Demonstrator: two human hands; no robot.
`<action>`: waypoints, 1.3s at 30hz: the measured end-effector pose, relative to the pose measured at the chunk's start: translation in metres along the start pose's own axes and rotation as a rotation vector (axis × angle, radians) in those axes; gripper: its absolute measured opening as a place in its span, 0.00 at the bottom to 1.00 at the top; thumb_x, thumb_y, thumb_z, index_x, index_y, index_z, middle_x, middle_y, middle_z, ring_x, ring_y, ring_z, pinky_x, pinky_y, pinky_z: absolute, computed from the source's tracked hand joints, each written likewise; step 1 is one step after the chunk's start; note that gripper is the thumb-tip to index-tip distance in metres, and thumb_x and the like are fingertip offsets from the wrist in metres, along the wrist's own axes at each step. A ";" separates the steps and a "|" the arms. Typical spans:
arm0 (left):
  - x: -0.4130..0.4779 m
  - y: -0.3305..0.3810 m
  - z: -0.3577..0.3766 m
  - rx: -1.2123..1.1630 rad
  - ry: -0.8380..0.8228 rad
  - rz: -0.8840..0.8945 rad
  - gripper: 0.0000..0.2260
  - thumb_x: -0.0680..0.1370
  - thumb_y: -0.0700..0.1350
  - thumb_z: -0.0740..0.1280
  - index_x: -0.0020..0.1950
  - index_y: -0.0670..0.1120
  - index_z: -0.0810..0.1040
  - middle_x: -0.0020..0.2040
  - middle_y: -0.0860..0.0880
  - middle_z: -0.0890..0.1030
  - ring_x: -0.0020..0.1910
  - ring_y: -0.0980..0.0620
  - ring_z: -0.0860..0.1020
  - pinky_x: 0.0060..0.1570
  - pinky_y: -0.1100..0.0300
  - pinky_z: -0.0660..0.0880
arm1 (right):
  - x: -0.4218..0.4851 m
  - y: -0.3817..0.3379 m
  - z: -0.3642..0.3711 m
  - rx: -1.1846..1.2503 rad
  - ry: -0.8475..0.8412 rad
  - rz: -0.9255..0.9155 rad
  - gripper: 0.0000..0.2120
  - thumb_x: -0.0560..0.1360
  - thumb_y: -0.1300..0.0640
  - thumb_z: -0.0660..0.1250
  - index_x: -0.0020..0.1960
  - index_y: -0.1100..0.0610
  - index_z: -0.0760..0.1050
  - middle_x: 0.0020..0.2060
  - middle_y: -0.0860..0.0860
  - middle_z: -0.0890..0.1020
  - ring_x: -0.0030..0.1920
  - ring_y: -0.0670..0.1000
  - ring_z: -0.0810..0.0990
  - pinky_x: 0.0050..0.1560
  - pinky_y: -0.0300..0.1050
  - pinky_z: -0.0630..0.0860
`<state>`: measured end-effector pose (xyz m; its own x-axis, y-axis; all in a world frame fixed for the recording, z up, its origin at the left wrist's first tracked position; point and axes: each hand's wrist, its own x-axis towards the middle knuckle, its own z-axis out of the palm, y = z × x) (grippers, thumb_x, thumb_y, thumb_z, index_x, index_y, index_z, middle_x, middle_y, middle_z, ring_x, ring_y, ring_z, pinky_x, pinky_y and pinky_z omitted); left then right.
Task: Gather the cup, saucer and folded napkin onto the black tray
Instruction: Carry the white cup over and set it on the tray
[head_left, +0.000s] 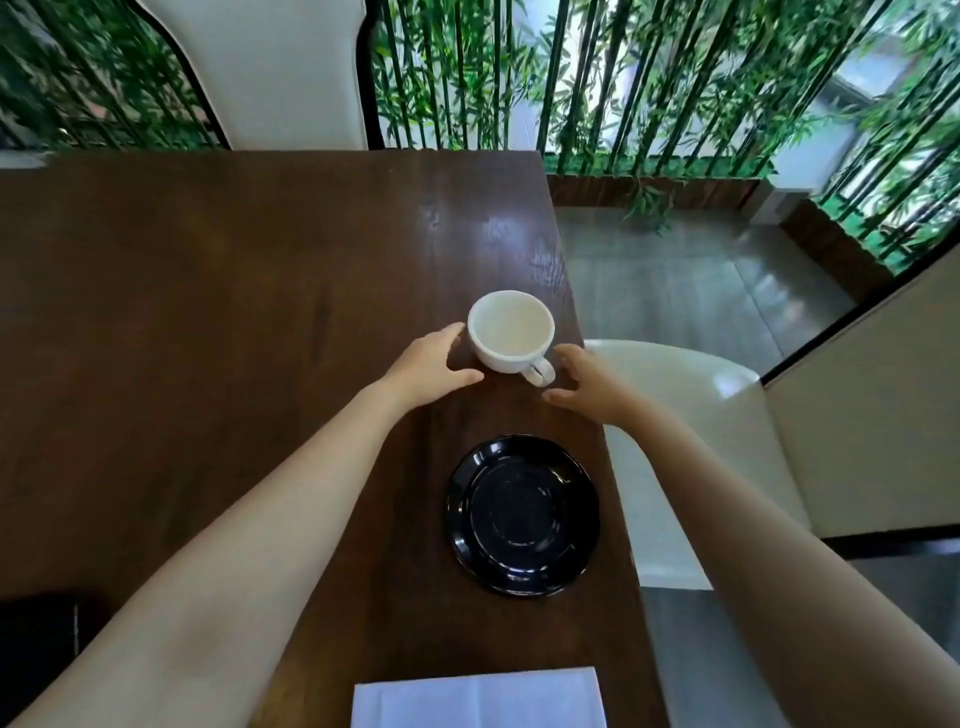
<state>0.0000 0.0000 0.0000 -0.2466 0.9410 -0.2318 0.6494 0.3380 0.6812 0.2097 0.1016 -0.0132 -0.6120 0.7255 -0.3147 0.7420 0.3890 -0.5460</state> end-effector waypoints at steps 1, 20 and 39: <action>0.003 0.001 -0.002 -0.005 0.004 0.011 0.36 0.71 0.49 0.72 0.75 0.47 0.59 0.72 0.45 0.69 0.70 0.47 0.67 0.68 0.52 0.65 | 0.002 0.000 0.000 0.022 0.013 -0.013 0.35 0.71 0.51 0.71 0.72 0.58 0.61 0.66 0.58 0.72 0.65 0.58 0.72 0.65 0.57 0.72; 0.041 -0.010 0.008 -0.487 -0.160 0.045 0.44 0.64 0.40 0.78 0.73 0.55 0.58 0.65 0.57 0.69 0.67 0.55 0.68 0.64 0.58 0.69 | 0.012 0.000 0.002 0.315 0.010 -0.130 0.34 0.73 0.56 0.69 0.74 0.47 0.58 0.53 0.44 0.77 0.43 0.42 0.77 0.48 0.34 0.71; -0.004 0.010 -0.007 -0.609 0.029 -0.030 0.40 0.61 0.42 0.80 0.69 0.49 0.66 0.62 0.53 0.76 0.60 0.54 0.75 0.50 0.66 0.74 | -0.021 -0.040 -0.015 0.530 0.081 -0.012 0.04 0.78 0.56 0.64 0.46 0.56 0.73 0.40 0.54 0.81 0.44 0.56 0.84 0.49 0.51 0.82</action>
<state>0.0026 -0.0010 0.0126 -0.2833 0.9274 -0.2444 0.1156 0.2860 0.9512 0.1973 0.0794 0.0271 -0.5810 0.7726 -0.2559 0.4817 0.0730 -0.8733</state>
